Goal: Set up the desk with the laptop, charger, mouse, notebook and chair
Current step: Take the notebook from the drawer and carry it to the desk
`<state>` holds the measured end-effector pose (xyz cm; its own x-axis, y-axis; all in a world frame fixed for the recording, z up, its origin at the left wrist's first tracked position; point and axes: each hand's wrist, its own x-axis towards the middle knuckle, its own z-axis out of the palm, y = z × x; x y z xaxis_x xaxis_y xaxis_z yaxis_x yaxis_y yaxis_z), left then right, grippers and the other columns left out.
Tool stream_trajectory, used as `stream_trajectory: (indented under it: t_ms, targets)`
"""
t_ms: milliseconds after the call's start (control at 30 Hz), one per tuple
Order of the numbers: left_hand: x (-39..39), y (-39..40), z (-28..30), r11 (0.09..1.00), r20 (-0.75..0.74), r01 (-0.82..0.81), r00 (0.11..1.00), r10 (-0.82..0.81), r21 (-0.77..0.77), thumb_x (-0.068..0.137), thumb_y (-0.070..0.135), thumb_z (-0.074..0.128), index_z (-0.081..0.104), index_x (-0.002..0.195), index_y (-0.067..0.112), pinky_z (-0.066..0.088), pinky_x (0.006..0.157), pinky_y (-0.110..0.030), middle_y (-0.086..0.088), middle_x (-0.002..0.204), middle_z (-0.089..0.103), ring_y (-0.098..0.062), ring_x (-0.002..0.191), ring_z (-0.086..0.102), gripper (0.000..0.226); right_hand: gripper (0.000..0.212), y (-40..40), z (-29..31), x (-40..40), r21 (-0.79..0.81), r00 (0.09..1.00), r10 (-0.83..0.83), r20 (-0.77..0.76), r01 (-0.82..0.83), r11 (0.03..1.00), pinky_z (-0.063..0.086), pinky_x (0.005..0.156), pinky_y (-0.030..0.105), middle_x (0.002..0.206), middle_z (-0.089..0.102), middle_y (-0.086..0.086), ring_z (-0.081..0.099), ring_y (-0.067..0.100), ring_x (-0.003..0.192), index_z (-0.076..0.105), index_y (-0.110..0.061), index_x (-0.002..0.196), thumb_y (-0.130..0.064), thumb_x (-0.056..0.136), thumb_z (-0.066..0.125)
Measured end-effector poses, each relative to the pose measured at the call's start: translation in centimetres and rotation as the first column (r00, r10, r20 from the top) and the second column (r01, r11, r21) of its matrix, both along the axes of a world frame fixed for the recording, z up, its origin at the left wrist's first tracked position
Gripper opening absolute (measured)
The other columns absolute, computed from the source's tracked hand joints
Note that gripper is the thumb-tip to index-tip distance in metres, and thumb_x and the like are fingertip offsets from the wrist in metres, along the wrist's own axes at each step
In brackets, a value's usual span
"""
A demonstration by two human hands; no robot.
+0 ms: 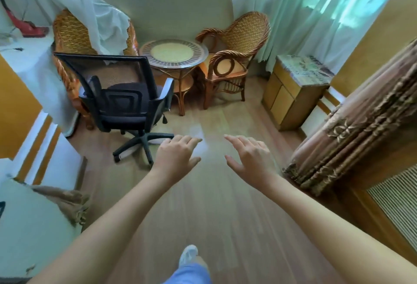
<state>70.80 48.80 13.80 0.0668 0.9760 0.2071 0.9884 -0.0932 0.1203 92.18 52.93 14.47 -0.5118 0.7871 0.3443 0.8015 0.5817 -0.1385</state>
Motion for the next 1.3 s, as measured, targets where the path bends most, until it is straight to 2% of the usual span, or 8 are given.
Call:
stream_trajectory:
  t_ms: [133, 300, 500, 600, 733, 1067, 1300]
  targets:
    - [3.0, 9.1, 0.2, 0.995, -0.012, 0.097, 0.995, -0.097, 0.016, 0.088, 0.045, 0.059, 0.048, 0.137, 0.024, 0.043, 0.089, -0.035, 0.003, 0.126, 0.061, -0.021, 0.117, 0.054, 0.054, 0.05, 7.4, -0.4, 3.3, 0.005, 0.997, -0.076, 0.02, 0.076, 0.997, 0.049, 0.078, 0.039, 0.113, 0.066, -0.001, 0.063, 0.022, 0.096, 0.054, -0.019, 0.128, -0.039, 0.083, 0.056]
    - [6.0, 20.8, 0.3, 0.98, -0.032, 0.199, 0.98, -0.198, 0.023, 0.085, 0.044, 0.064, 0.052, 0.134, 0.023, 0.047, 0.085, -0.036, 0.001, 0.121, 0.063, -0.022, 0.111, 0.058, 0.055, 0.051, 17.2, -0.7, 6.3, -0.005, 0.983, -0.183, 0.008, 0.183, 0.983, 0.05, 0.077, 0.04, 0.111, 0.066, -0.001, 0.063, 0.023, 0.097, 0.055, -0.02, 0.127, -0.039, 0.081, 0.054]
    - [8.3, 34.3, 0.4, 0.959, -0.12, 0.283, 0.953, -0.279, 0.014, 0.074, 0.042, 0.076, 0.062, 0.123, 0.021, 0.051, 0.07, -0.034, 0.001, 0.107, 0.069, -0.023, 0.096, 0.065, 0.055, 0.049, 28.2, -0.5, 9.4, 0.01, 0.963, -0.27, 0.015, 0.27, 0.963, 0.051, 0.076, 0.039, 0.114, 0.066, -0.001, 0.064, 0.021, 0.096, 0.055, -0.02, 0.127, -0.038, 0.081, 0.054]
    - [10.2, 40.1, 0.6, 0.945, -0.105, 0.327, 0.94, -0.325, 0.009, 0.072, 0.039, 0.078, 0.064, 0.121, 0.019, 0.05, 0.069, -0.035, 0.0, 0.106, 0.07, -0.024, 0.095, 0.065, 0.054, 0.048, 32.8, -0.5, 11.4, 0.015, 0.95, -0.312, -0.001, 0.312, 0.95, 0.05, 0.072, 0.036, 0.11, 0.067, -0.002, 0.065, 0.02, 0.09, 0.057, -0.019, 0.125, -0.038, 0.081, 0.055]
    - [13.5, 47.2, 0.1, 0.924, -0.091, 0.381, 0.921, -0.379, 0.002, 0.071, 0.038, 0.078, 0.064, 0.12, 0.018, 0.05, 0.067, -0.036, -0.002, 0.106, 0.07, -0.025, 0.094, 0.065, 0.054, 0.048, 39.2, -0.8, 14.5, 0.008, 0.935, -0.354, -0.006, 0.354, 0.935, 0.049, 0.075, 0.035, 0.113, 0.066, -0.003, 0.064, 0.017, 0.092, 0.056, -0.02, 0.127, -0.038, 0.083, 0.053]
    - [21.9, 67.2, -2.6, 0.904, -0.121, 0.426, 0.897, -0.425, -0.02, 0.076, 0.036, 0.073, 0.063, 0.12, 0.017, 0.048, 0.068, -0.035, -0.002, 0.106, 0.069, -0.026, 0.092, 0.064, 0.049, 0.047, 59.0, -3.7, 23.0, -0.041, 0.916, -0.401, 0.027, 0.401, 0.915, 0.047, 0.082, 0.036, 0.116, 0.064, -0.003, 0.062, 0.019, 0.099, 0.055, -0.02, 0.127, -0.036, 0.083, 0.056]
    - [22.3, 78.8, -3.3, 0.914, -0.128, 0.404, 0.906, -0.404, -0.031, 0.083, 0.038, 0.067, 0.058, 0.128, 0.018, 0.048, 0.073, -0.036, -0.003, 0.113, 0.067, -0.025, 0.1, 0.062, 0.05, 0.045, 72.0, -3.8, 25.2, -0.07, 0.9, -0.435, -0.004, 0.434, 0.898, 0.044, 0.087, 0.039, 0.118, 0.064, 0.001, 0.061, 0.023, 0.104, 0.056, -0.018, 0.126, -0.032, 0.084, 0.059]
